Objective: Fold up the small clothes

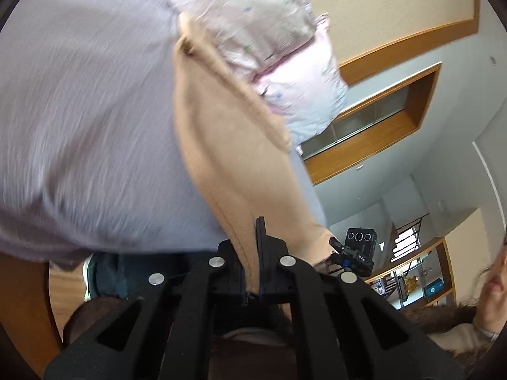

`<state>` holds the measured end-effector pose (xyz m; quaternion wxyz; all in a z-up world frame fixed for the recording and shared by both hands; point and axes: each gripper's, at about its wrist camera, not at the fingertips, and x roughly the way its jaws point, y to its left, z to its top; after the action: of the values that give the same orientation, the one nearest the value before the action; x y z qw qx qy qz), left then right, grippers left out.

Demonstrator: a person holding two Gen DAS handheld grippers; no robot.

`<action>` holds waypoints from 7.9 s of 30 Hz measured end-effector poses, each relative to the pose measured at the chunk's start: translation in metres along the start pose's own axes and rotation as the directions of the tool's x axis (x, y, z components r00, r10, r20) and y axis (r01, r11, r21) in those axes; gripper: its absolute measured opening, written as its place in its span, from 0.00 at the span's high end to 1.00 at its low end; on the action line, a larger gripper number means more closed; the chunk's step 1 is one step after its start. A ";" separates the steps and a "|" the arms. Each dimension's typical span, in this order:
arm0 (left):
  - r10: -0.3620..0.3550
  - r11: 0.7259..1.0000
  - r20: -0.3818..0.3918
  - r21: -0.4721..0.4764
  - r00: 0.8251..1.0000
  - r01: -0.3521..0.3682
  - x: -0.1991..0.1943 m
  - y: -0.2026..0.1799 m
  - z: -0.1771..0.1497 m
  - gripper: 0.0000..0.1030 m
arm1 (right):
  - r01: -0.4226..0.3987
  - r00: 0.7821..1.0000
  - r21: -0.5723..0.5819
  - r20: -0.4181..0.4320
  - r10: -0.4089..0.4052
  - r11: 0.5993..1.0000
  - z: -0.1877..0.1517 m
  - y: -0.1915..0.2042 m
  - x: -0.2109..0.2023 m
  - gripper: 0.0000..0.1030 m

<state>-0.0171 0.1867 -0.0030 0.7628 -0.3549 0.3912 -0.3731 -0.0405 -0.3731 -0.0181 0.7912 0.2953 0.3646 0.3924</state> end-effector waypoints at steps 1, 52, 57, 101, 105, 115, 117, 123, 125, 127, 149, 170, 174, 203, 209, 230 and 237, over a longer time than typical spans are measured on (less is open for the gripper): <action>-0.006 1.000 0.012 0.018 1.000 0.006 0.000 -0.008 0.013 0.96 | -0.004 1.000 -0.027 0.027 0.005 1.000 0.013 0.007 -0.002 0.93; 0.357 0.927 -0.113 -0.085 0.927 -0.366 0.119 0.039 0.217 0.18 | 0.490 0.843 0.204 0.138 -0.520 0.848 0.229 -0.112 0.124 0.83; 0.347 0.922 -0.095 -0.151 0.933 -0.358 0.124 0.044 0.212 0.48 | 0.393 0.857 0.275 0.237 -0.458 0.878 0.229 -0.113 0.100 0.40; 0.146 0.986 -0.334 0.129 0.931 -0.108 0.285 -0.080 0.189 0.45 | 0.547 0.819 0.231 0.051 -0.572 0.805 0.275 -0.127 0.111 0.88; 0.149 0.982 -0.329 0.162 0.933 -0.100 0.295 -0.087 0.183 0.45 | 0.587 0.780 0.182 0.136 -0.611 0.789 0.298 -0.114 0.108 0.87; 0.260 0.964 -0.192 0.110 0.946 -0.242 0.305 -0.071 0.207 0.30 | 0.401 0.905 0.304 0.011 -0.425 0.864 0.245 -0.123 0.093 0.18; 0.272 0.962 -0.219 0.098 0.937 -0.257 0.318 -0.065 0.206 0.31 | 0.397 0.912 0.304 -0.022 -0.410 0.866 0.238 -0.127 0.100 0.25; 0.193 0.980 -0.261 0.000 0.946 -0.200 0.334 -0.043 0.203 0.48 | 0.332 0.939 0.303 -0.014 -0.344 0.893 0.227 -0.130 0.109 0.64; 0.196 0.981 -0.250 0.039 0.948 -0.192 0.329 -0.046 0.202 0.61 | 0.311 0.944 0.293 0.017 -0.330 0.904 0.228 -0.123 0.108 0.68; 0.219 0.975 -0.221 0.096 0.950 -0.202 0.314 -0.055 0.203 0.63 | 0.284 0.950 0.255 0.052 -0.306 0.924 0.232 -0.108 0.111 0.69; 0.308 0.915 -0.059 0.292 0.950 -0.279 0.174 -0.078 0.149 0.38 | 0.203 0.977 0.042 -0.073 -0.200 0.978 0.192 0.022 0.196 0.17; 0.717 0.610 0.031 0.454 0.696 -0.649 0.162 -0.051 0.099 0.04 | 0.707 0.677 -0.213 -0.074 -0.733 0.674 0.106 0.036 0.207 0.02; 0.754 0.558 0.054 0.471 0.654 -0.683 0.163 -0.052 0.094 0.03 | 0.767 0.591 -0.264 -0.066 -0.804 0.585 0.098 0.038 0.217 0.02; 0.779 0.528 0.057 0.478 0.625 -0.702 0.164 -0.050 0.092 0.01 | 0.773 0.587 -0.259 -0.051 -0.808 0.579 0.095 0.039 0.215 0.02; 0.779 0.528 0.057 0.479 0.625 -0.702 0.165 -0.050 0.093 0.01 | 0.774 0.587 -0.258 -0.050 -0.808 0.578 0.095 0.040 0.216 0.02; 0.779 0.528 0.057 0.479 0.625 -0.701 0.164 -0.049 0.092 0.01 | 0.777 0.585 -0.255 -0.048 -0.810 0.576 0.095 0.040 0.216 0.02; 0.778 0.528 0.058 0.479 0.625 -0.701 0.164 -0.049 0.092 0.01 | 0.778 0.584 -0.253 -0.048 -0.810 0.575 0.094 0.041 0.217 0.02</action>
<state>0.1164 0.0475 0.0242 0.8739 0.0675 0.4659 -0.1215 0.1117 -0.1877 -0.0095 0.8770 -0.0151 0.4773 0.0524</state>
